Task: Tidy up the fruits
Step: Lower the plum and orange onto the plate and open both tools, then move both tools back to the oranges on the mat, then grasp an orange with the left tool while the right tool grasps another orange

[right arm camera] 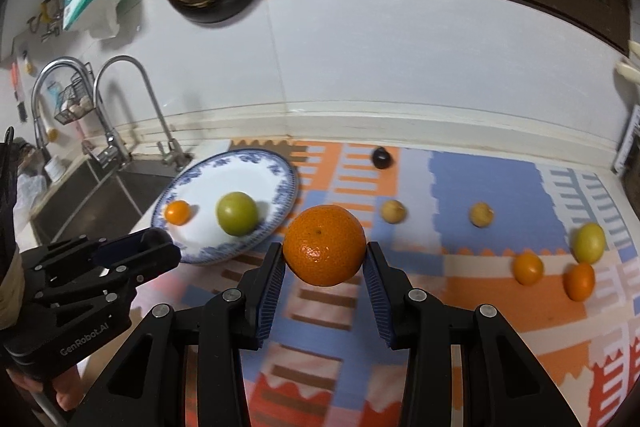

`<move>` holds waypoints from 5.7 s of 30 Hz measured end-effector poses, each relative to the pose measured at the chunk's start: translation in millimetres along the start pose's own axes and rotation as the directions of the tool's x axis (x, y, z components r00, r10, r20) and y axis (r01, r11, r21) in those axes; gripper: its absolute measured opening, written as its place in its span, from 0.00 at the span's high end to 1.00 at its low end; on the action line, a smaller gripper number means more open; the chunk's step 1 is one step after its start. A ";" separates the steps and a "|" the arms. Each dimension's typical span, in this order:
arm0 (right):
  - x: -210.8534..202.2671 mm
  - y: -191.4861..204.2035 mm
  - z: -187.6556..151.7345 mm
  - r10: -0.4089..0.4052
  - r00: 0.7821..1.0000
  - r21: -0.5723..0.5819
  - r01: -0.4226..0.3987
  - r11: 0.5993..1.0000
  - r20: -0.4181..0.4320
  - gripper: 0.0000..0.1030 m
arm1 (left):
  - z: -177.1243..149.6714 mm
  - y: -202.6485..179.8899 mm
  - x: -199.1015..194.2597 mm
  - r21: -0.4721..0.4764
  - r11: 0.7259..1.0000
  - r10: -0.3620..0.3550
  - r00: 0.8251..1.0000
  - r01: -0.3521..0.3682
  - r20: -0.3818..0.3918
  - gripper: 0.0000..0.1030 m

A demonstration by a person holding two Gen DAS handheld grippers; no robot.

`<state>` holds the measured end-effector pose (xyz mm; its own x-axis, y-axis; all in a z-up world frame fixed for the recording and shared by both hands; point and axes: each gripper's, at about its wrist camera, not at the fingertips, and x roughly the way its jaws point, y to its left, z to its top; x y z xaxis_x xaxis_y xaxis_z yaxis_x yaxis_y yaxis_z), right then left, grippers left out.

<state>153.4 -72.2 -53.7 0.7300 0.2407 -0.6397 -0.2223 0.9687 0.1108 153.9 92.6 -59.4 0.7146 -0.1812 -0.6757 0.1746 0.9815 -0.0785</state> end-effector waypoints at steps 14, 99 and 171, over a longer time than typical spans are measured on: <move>54.8 46.5 39.8 0.075 0.996 -0.065 -0.078 0.995 -0.042 0.60 | 27.6 56.4 18.6 0.008 0.999 0.042 0.999 -0.042 -0.001 0.74; -102.5 -118.7 18.7 -0.348 0.933 0.147 0.333 0.931 0.087 0.29 | 65.0 -146.9 -9.0 0.270 0.935 -0.258 0.963 0.229 0.079 0.27; -20.4 -217.9 -37.3 -0.200 0.976 0.173 0.213 0.962 -0.090 0.60 | 39.6 -225.1 105.0 0.317 0.885 -0.310 0.939 0.341 -0.146 0.66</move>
<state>162.8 -290.5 -93.1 0.6985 0.0351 -0.7148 0.0536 0.9934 0.1012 216.4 -149.9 -83.6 0.5183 -0.4655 -0.7174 0.6133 0.7870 -0.0676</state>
